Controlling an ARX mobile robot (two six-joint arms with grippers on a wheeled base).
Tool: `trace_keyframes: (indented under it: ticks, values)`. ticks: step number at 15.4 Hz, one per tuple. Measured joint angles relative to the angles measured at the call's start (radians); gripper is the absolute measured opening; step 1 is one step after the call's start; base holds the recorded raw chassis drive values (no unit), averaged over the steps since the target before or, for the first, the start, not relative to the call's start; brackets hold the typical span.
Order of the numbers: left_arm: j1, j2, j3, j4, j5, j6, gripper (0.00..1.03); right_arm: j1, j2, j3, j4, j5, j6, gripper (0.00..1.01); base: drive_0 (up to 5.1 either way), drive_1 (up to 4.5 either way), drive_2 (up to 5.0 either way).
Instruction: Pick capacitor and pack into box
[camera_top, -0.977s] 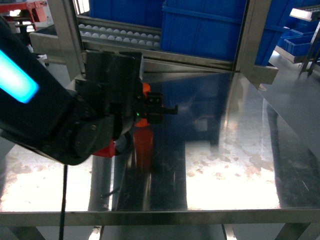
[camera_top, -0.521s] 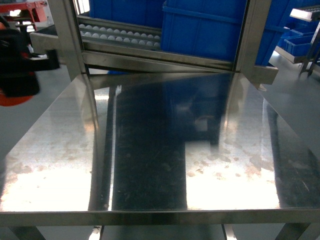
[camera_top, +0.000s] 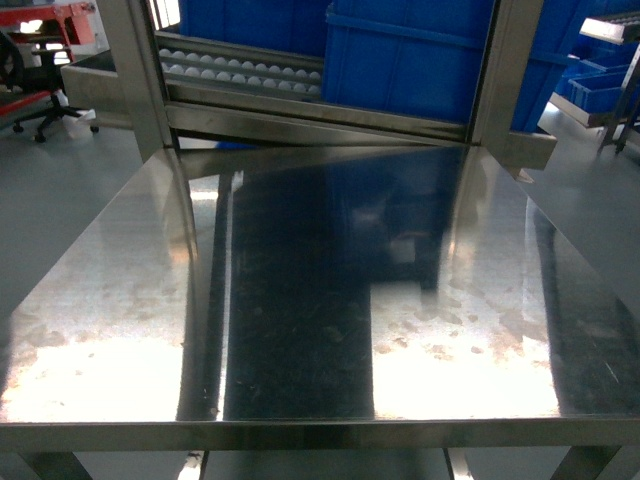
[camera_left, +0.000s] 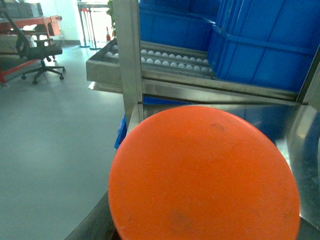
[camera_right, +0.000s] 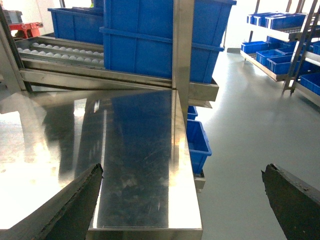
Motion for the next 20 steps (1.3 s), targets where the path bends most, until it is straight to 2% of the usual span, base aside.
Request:
trace_keyframes:
  ticks: [4,6,10,11,12,14,15,20]
  values:
    - [0.041,-0.054,-0.05,-0.012,0.048,0.007,0.44,0.0,0.0,0.0,0.0,0.0,0.0,0.98,0.0,0.0,0.0]
    - [0.093,-0.146,-0.104,-0.032,0.106,0.008,0.44,0.0,0.0,0.0,0.0,0.0,0.0,0.98,0.0,0.0,0.0]
    - [0.163,-0.288,-0.175,-0.111,0.174,0.008,0.44,0.0,0.0,0.0,0.0,0.0,0.0,0.98,0.0,0.0,0.0]
    - [0.215,-0.333,-0.189,-0.142,0.247,0.008,0.44,0.0,0.0,0.0,-0.001,0.0,0.0,0.98,0.0,0.0,0.0]
    - [0.27,-0.367,-0.202,-0.168,0.266,0.008,0.44,0.0,0.0,0.0,0.0,0.0,0.0,0.98,0.0,0.0,0.0]
    - [0.262,-0.429,-0.215,-0.21,0.282,0.008,0.44,0.0,0.0,0.0,0.0,0.0,0.0,0.98,0.0,0.0,0.0]
    - [0.264,-0.447,-0.234,-0.182,0.28,0.008,0.44,0.0,0.0,0.0,0.0,0.0,0.0,0.98,0.0,0.0,0.0]
    - [0.266,-0.593,-0.244,-0.323,0.28,0.008,0.44,0.0,0.0,0.0,-0.001,0.0,0.0,0.98,0.0,0.0,0.0]
